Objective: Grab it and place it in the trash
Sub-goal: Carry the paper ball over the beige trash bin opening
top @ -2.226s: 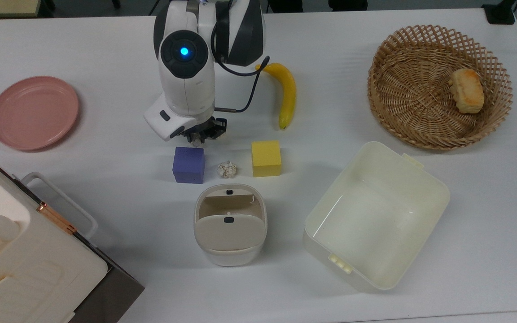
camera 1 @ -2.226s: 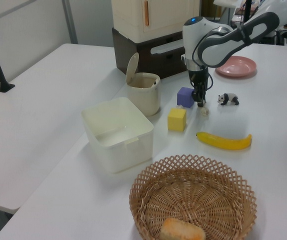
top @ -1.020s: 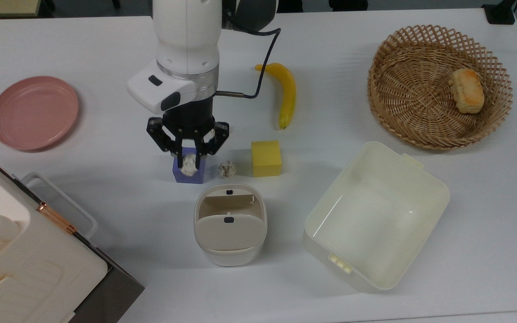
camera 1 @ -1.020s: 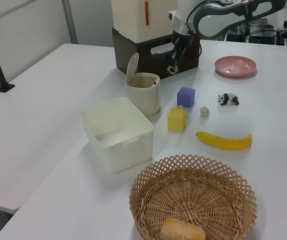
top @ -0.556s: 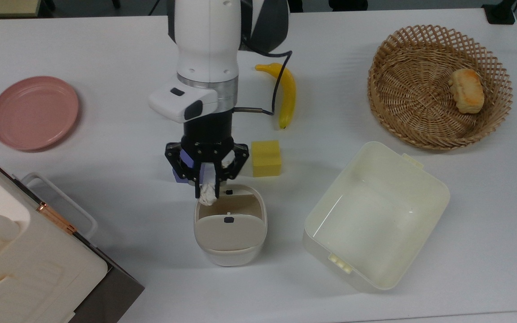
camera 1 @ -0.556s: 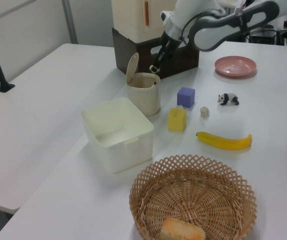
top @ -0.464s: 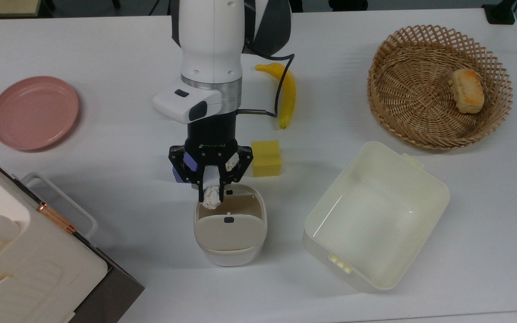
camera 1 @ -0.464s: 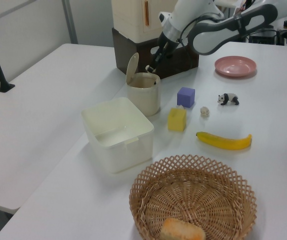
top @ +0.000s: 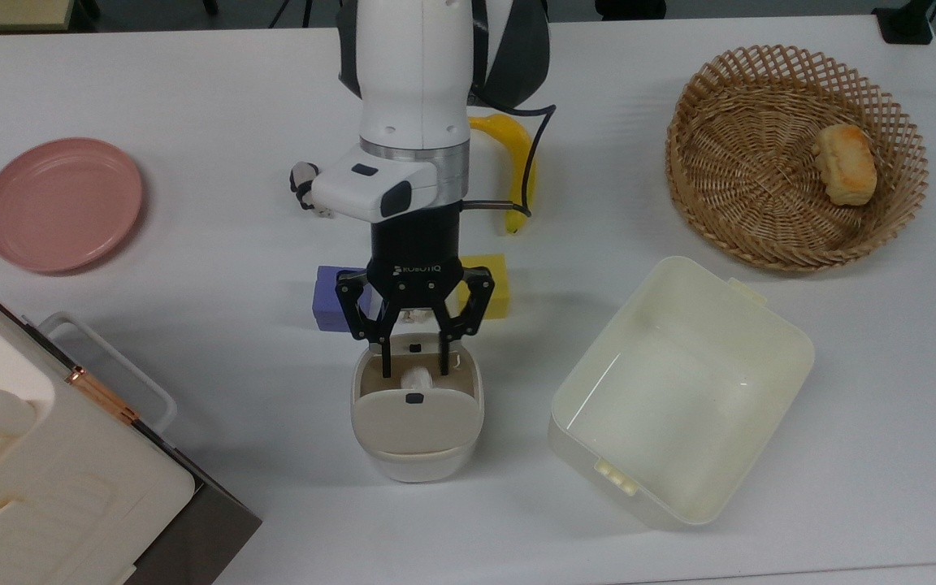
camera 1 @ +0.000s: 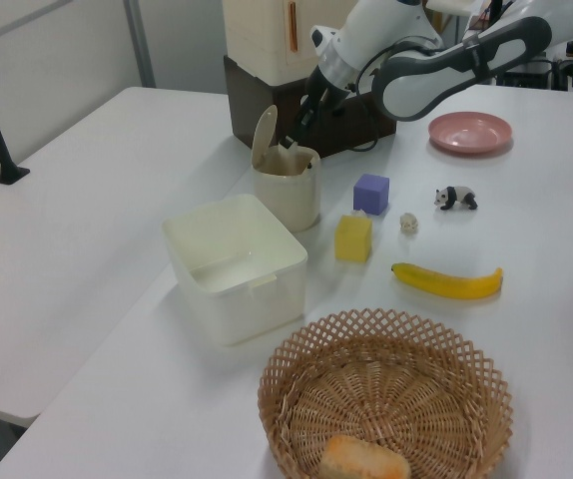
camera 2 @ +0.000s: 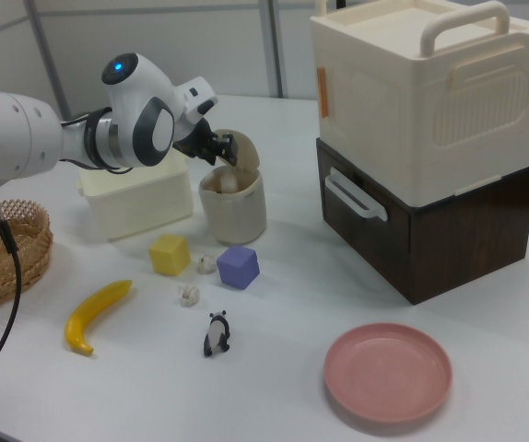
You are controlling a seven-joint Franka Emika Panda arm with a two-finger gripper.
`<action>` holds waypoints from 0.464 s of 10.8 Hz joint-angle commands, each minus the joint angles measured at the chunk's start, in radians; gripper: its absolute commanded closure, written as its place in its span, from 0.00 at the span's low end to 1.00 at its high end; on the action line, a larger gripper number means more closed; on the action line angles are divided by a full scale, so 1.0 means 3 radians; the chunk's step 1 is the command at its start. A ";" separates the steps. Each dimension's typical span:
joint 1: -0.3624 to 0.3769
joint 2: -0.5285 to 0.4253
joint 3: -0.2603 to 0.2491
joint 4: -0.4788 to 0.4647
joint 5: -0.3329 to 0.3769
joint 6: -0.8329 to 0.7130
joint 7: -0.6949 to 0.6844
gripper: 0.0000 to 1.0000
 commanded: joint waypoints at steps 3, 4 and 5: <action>0.0069 -0.0025 -0.0013 -0.0050 -0.0040 0.0027 0.0070 0.20; 0.0064 -0.0076 -0.0013 -0.0101 -0.0040 -0.0009 0.0070 0.19; 0.0069 -0.0203 -0.0013 -0.0208 -0.0040 -0.0156 0.0070 0.18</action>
